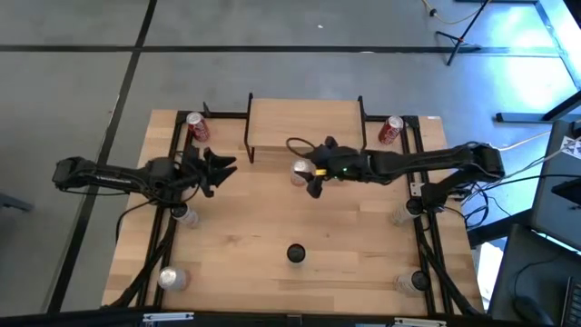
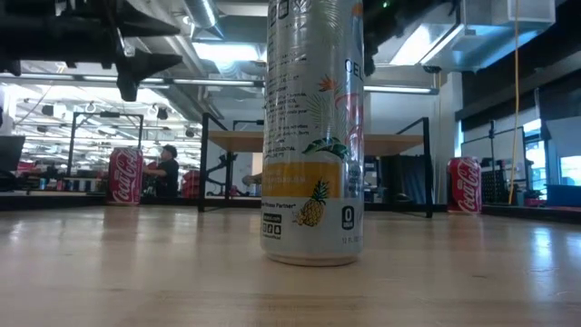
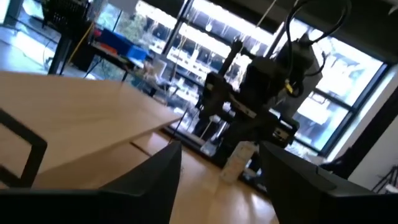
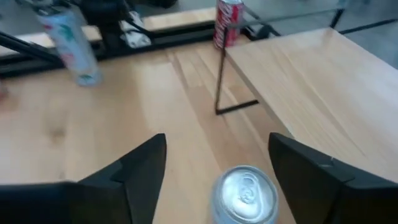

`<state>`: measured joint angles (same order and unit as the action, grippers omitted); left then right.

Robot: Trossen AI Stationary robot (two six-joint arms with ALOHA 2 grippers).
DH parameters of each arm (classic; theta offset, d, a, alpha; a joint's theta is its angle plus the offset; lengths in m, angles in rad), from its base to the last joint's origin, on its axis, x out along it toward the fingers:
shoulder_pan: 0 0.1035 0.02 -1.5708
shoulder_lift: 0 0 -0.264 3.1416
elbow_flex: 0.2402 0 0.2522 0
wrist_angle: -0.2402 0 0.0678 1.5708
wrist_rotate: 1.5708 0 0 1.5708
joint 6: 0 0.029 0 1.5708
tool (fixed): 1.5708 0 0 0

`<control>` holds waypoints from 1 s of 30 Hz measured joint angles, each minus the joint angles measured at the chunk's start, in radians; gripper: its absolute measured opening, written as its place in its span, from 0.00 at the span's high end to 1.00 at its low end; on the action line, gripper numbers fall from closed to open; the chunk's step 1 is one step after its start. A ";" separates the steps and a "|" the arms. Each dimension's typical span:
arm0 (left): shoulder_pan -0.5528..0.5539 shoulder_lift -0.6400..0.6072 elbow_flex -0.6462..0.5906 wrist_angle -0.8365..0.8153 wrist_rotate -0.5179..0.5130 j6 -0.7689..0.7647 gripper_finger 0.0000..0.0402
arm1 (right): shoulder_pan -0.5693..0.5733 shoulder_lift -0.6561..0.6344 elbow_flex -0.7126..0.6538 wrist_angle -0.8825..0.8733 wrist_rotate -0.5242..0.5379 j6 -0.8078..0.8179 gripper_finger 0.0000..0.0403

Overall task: Place canned beverage on shelf
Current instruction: Put the top white and pink soda can on the shelf

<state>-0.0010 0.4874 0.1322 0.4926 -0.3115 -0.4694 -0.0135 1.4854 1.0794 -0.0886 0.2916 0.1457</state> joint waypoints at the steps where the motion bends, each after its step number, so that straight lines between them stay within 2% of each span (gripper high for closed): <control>1: 0.000 0.009 0.000 0.000 0.001 0.000 0.47 | 0.000 0.009 0.000 -0.003 0.008 0.002 0.30; 12: 0.000 0.037 0.000 -0.008 -0.001 0.000 0.49 | -0.003 0.122 0.001 -0.007 0.064 0.096 0.31; 15: 0.000 0.037 0.000 -0.007 -0.020 0.000 0.49 | -0.027 0.142 0.001 -0.016 0.039 0.140 0.27; 19: 0.001 0.037 0.000 -0.007 -0.048 -0.004 0.49 | -0.059 0.154 0.001 -0.018 0.064 0.212 0.22; 30: 0.000 0.036 0.000 -0.006 -0.045 -0.048 0.49 | -0.065 0.208 0.001 -0.005 0.081 0.216 0.20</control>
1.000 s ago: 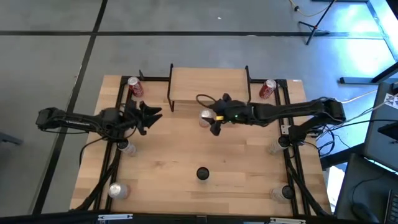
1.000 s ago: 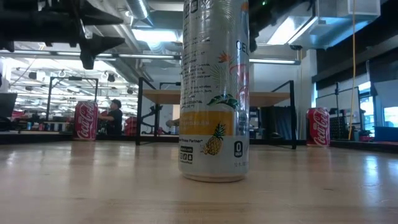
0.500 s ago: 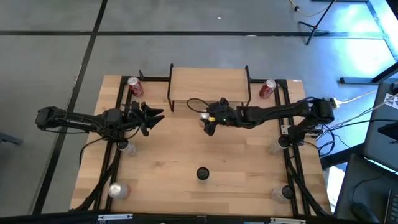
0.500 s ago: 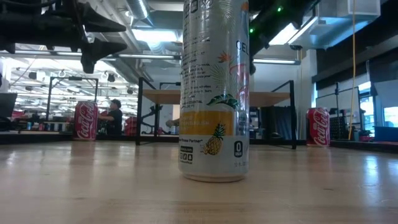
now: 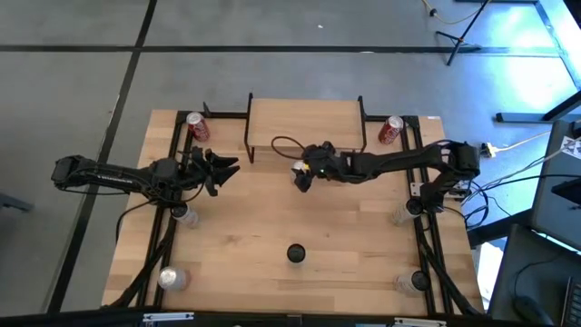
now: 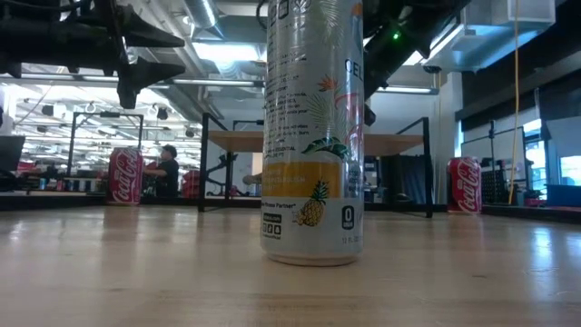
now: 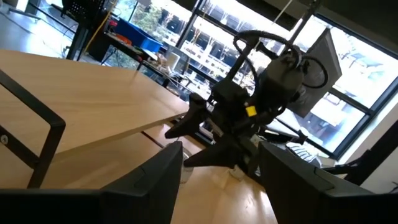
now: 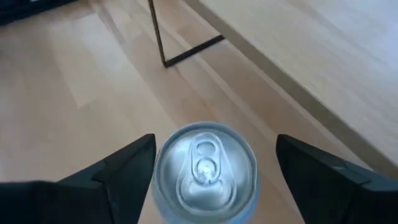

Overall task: Place canned beverage on shelf
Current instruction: Put the top white and pink soda can on the shelf

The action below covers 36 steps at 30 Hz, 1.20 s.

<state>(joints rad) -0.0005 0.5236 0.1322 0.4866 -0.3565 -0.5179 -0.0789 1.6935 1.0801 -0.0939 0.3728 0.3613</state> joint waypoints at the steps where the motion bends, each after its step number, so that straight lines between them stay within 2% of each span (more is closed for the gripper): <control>1: 0.000 0.000 0.000 0.000 0.000 0.000 0.49 | 0.000 0.005 0.000 -0.002 -0.001 0.002 0.21; 20: 0.000 0.000 0.000 0.000 -0.003 0.030 0.49 | 0.000 0.054 0.002 0.008 -0.023 0.001 0.22; 23: 0.000 0.000 0.000 0.000 -0.003 0.032 0.49 | 0.000 0.054 0.002 0.009 -0.024 -0.009 0.26; 28: 0.000 0.000 0.000 0.000 -0.002 0.032 0.49 | 0.000 0.047 0.002 0.014 -0.050 -0.037 0.42; 36: -0.002 0.000 0.004 -0.001 0.037 0.025 0.49 | 0.000 -0.037 -0.005 -0.032 -0.085 -0.078 0.42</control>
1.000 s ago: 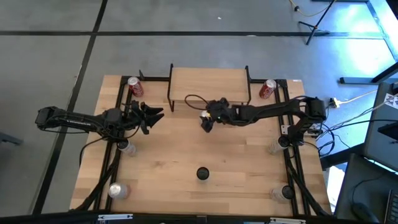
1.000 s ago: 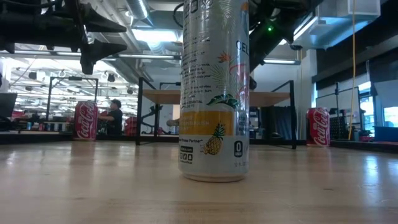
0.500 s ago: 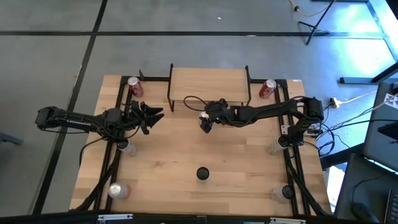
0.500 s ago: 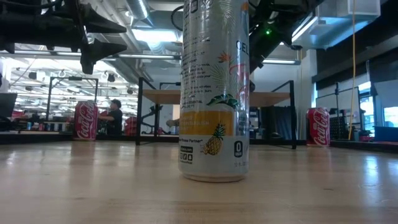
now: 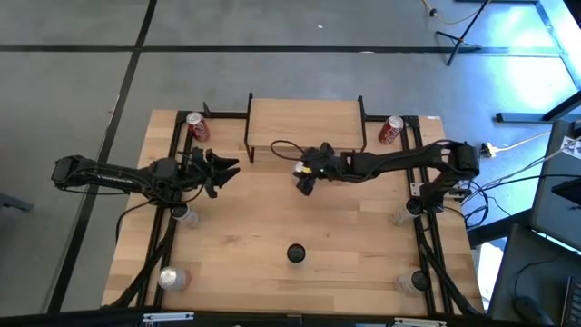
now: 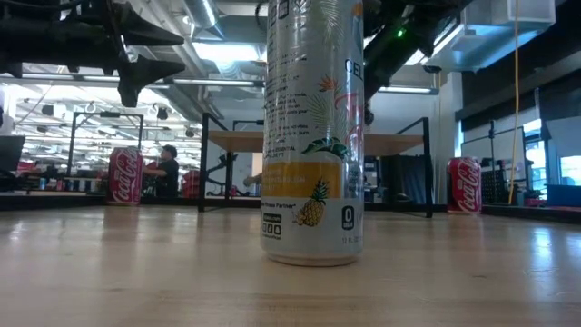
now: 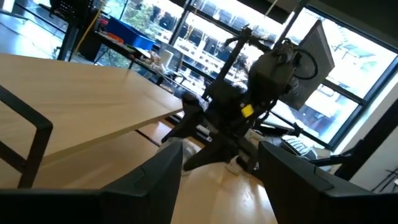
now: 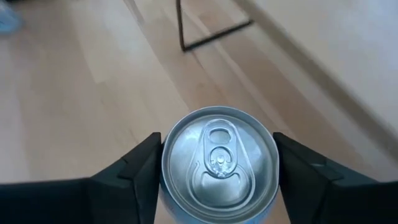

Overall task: Place canned beverage on shelf
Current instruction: Put the top white and pink soda can on the shelf

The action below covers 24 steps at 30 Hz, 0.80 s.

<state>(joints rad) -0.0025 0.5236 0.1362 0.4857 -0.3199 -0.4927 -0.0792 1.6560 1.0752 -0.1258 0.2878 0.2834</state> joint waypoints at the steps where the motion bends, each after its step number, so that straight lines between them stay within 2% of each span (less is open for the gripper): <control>1: -0.001 0.000 0.007 -0.002 -0.001 -0.001 0.49 | 0.000 -0.018 0.000 -0.008 0.000 -0.004 0.42; 4: -0.003 -0.001 0.049 -0.027 0.000 0.021 0.49 | 0.000 -0.070 0.000 -0.036 -0.001 -0.015 0.42; 10: -0.004 0.000 0.195 -0.279 0.002 0.055 0.49 | 0.000 -0.197 0.002 -0.046 -0.051 -0.031 0.43; 15: -0.004 0.000 0.293 -0.393 -0.005 0.061 0.49 | -0.004 -0.314 0.008 -0.099 -0.057 -0.059 0.43; 19: -0.004 0.000 0.324 -0.394 -0.010 0.086 0.49 | -0.048 -0.368 0.086 -0.232 -0.067 -0.086 0.43; 24: -0.004 0.000 0.328 -0.397 -0.035 0.085 0.49 | -0.135 -0.364 0.243 -0.435 -0.082 -0.205 0.42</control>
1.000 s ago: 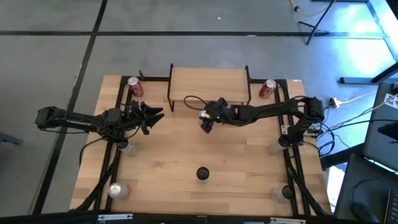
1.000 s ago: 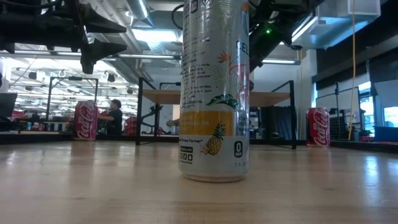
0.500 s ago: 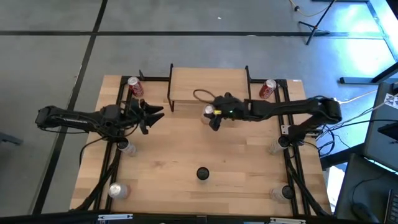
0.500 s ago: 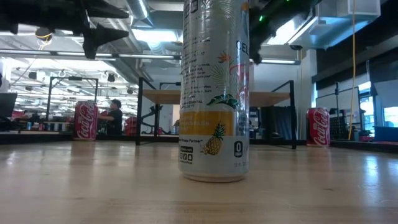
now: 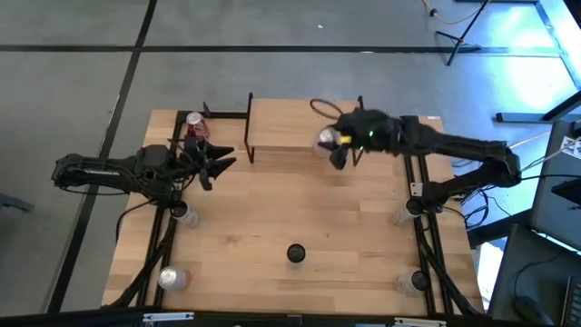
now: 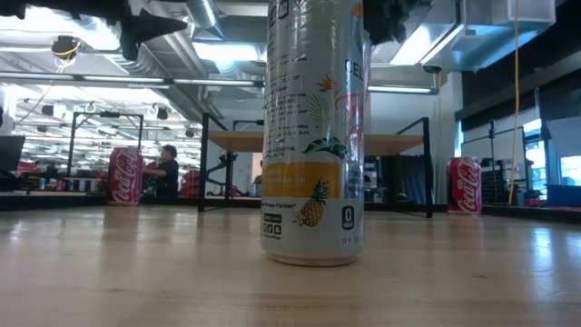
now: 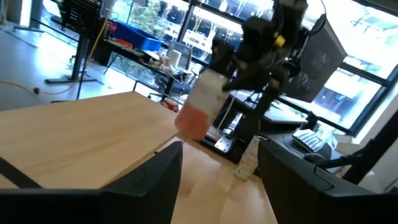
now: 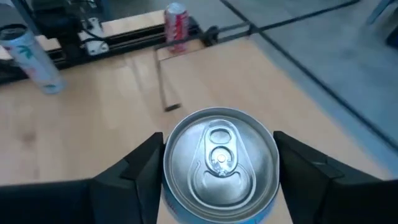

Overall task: Place canned beverage on shelf
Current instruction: Put the top white and pink soda can on the shelf

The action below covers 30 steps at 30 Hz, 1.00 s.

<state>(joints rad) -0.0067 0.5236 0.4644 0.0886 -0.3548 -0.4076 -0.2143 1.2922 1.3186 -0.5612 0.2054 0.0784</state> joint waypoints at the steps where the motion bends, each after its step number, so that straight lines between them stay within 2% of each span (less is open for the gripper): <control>1: 0.000 0.000 0.000 0.000 -0.002 0.000 0.49 | -0.023 0.001 0.027 -0.022 -0.009 -0.026 0.42; 6: 0.000 0.001 0.000 0.004 -0.025 -0.001 0.49 | -0.155 0.001 0.082 -0.117 -0.074 -0.109 0.42; 11: 0.000 0.001 0.000 0.005 -0.027 0.011 0.49 | -0.297 0.007 0.062 -0.123 -0.168 -0.166 0.42; 18: 0.000 0.001 0.000 0.009 -0.033 0.010 0.49 | -0.440 0.058 0.042 -0.119 -0.275 -0.219 0.42; 25: 0.000 0.001 0.000 0.009 -0.033 0.001 0.49 | -0.525 0.093 0.041 -0.118 -0.301 -0.294 0.41; 30: 0.000 0.001 0.000 0.009 -0.034 0.000 0.49 | -0.535 0.093 0.041 -0.123 -0.330 -0.301 0.41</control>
<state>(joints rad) -0.0067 0.5243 0.4644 0.0978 -0.3885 -0.4076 -0.7494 1.3849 1.3598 -0.6840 -0.1243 -0.2224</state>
